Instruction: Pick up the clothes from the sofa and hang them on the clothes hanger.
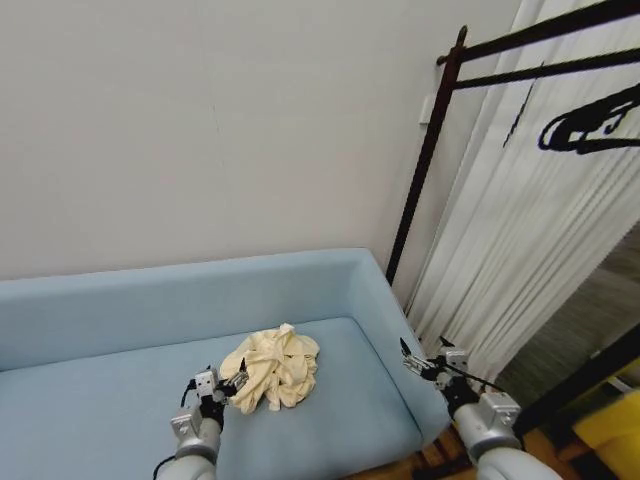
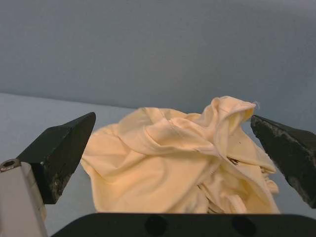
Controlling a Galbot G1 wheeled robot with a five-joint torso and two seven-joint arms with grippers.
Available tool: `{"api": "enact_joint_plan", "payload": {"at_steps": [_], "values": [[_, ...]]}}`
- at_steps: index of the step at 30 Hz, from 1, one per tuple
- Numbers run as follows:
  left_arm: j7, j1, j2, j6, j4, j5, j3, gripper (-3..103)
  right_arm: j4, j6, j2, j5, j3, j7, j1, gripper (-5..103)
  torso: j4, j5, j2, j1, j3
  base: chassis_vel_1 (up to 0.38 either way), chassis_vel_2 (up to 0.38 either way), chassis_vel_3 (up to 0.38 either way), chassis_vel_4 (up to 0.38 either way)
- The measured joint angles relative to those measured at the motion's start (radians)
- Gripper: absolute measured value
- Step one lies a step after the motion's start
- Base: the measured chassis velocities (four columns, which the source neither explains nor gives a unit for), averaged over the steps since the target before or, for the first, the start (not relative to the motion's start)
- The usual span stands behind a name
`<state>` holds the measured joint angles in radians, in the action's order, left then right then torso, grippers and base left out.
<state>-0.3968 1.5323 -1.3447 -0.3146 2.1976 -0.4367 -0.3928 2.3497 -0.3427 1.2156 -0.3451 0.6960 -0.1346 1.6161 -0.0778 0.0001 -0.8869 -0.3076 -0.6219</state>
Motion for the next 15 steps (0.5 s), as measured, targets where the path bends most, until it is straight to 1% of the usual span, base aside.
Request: {"api": "enact_joint_plan", "payload": {"at_steps": [2, 3, 4, 5, 6, 7, 9, 10, 11, 14, 15], "values": [[-0.085, -0.035, 0.005, -0.03, -0.001, -0.065, 0.046, 100, -0.012, -0.001, -0.005, 0.0, -0.005, -0.004, -0.005, 100, 0.0, 0.0001, 0.0, 0.0, 0.0, 0.0, 0.0, 0.0, 0.0], [-0.108, -0.045, 0.006, -0.036, -0.004, -0.082, 0.055, 100, -0.015, -0.001, -0.005, 0.0, -0.006, -0.004, -0.006, 100, 0.0, 0.0001, 0.0, 0.0, 0.0, 0.0, 0.0, 0.0, 0.0], [-0.168, -0.07, 0.007, -0.049, -0.018, -0.131, 0.077, 100, -0.021, -0.002, -0.008, 0.0, -0.008, -0.006, -0.006, 100, -0.0001, 0.0001, 0.0, 0.0, 0.0, 0.0, 0.0, 0.0, 0.0], [-0.168, -0.07, 0.007, -0.049, -0.018, -0.131, 0.077, 100, -0.021, -0.002, -0.008, 0.0, -0.008, -0.006, -0.006, 100, -0.0001, 0.0001, 0.0, 0.0, 0.0, 0.0, 0.0, 0.0, 0.0], [-0.223, -0.097, 0.005, -0.059, -0.044, -0.18, 0.098, 100, -0.029, -0.003, -0.011, 0.002, -0.011, -0.008, -0.006, 100, -0.0002, -0.0001, 0.0, 0.0, 0.0, 0.0, 0.0, 0.0, 0.0], [-0.246, -0.111, 0.002, -0.06, -0.068, -0.196, 0.107, 100, -0.034, -0.003, -0.013, 0.002, -0.013, -0.009, -0.004, 100, -0.0002, 0.0001, 0.0, 0.0, 0.0, 0.0, 0.0, 0.0, 0.0], [-0.259, -0.13, -0.005, -0.06, -0.108, -0.204, 0.119, 100, -0.043, -0.004, -0.015, 0.004, -0.013, -0.012, 0.0, 100, -0.0001, -0.0001, 0.0, 0.0, 0.0, 0.0, 0.0, 0.0, 0.0], [-0.259, -0.13, -0.005, -0.06, -0.108, -0.204, 0.119, 100, -0.043, -0.004, -0.015, 0.004, -0.013, -0.012, 0.0, 100, -0.0001, -0.0001, 0.0, 0.0, 0.0, 0.0, 0.0, 0.0, 0.0], [-0.264, -0.149, -0.011, -0.059, -0.152, -0.208, 0.131, 100, -0.051, -0.004, -0.018, 0.005, -0.014, -0.014, 0.004, 100, 0.0001, -0.0001, 0.0, 0.0, 0.0, 0.0, 0.0, 0.0, 0.0], [-0.267, -0.196, -0.024, -0.053, -0.22, -0.209, 0.16, 100, -0.064, -0.004, -0.025, 0.006, -0.014, -0.015, 0.007, 100, -0.0001, -0.0001, 0.0, 0.0, 0.0, 0.0, 0.0, 0.0, 0.0], [-0.273, -0.241, -0.036, -0.043, -0.272, -0.212, 0.187, 100, -0.072, -0.004, -0.031, 0.006, -0.015, -0.016, 0.008, 100, -0.0001, -0.0003, 0.0, 0.0, 0.0, 0.0, 0.0, 0.0, 0.0]]}}
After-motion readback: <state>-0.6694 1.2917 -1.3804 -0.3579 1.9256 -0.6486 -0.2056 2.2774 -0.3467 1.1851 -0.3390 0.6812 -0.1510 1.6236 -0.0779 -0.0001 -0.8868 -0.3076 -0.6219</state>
